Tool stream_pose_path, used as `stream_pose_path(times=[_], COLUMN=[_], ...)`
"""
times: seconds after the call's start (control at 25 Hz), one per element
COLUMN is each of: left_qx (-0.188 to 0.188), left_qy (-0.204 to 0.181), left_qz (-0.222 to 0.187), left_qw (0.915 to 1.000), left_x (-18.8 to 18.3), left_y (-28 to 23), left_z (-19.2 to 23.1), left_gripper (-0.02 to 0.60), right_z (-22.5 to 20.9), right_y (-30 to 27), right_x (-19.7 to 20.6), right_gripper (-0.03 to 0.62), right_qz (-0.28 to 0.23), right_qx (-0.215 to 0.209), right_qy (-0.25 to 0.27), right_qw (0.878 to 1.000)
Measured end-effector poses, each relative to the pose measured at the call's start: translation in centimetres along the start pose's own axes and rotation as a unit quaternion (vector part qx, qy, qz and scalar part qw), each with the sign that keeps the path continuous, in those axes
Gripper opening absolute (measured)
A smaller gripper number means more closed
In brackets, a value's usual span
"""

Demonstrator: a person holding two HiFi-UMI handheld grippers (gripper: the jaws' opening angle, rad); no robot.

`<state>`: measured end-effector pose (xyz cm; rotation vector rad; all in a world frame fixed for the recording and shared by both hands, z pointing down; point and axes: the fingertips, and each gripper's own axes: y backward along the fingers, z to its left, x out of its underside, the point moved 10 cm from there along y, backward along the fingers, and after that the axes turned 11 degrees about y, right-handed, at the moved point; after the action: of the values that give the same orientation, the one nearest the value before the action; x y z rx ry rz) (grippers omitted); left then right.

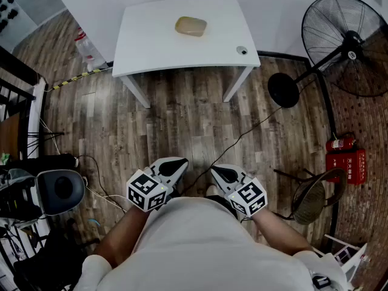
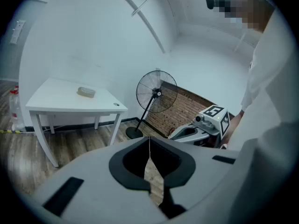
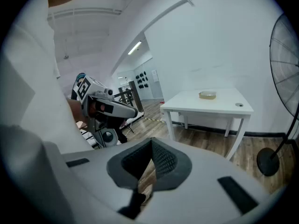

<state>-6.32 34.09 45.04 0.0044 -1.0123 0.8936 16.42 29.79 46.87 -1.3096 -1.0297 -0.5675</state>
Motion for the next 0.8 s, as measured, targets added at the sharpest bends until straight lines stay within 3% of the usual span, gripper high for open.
stream_pose_path(times=[0.32,0.44,0.64,0.72,0.8], left_qx=[0.029,0.041,0.046,0.039,0.035], left_qy=[-0.002,0.022,0.051,0.043,0.047], left_qz=[0.031,0.038,0.028,0.030,0.024], left_qw=[0.9991,0.9982,0.9972,0.9979,0.9980], left_x=[-3.7,-4.6,-7.8,-9.7,-11.7], left_y=[3.6,3.2,-0.9,-2.7,-4.5], left_z=[8.9,11.5,14.6,15.5,16.3], left_gripper=[0.018,0.018,0.020,0.020,0.020], right_z=[0.5,0.2,-4.6,-7.2,-10.2], right_y=[-6.7,-7.1,-8.0,-8.9,-9.8], right_x=[-5.0,-5.6,-6.2,-6.5,-7.2], right_gripper=[0.005,0.006,0.009,0.086,0.094], right_qz=[-0.009,0.005,-0.007,-0.017,-0.021], right_qx=[0.069,0.088,0.117,0.109,0.100], right_qy=[-0.016,-0.025,-0.038,-0.034,-0.025], right_qw=[0.997,0.996,0.992,0.993,0.994])
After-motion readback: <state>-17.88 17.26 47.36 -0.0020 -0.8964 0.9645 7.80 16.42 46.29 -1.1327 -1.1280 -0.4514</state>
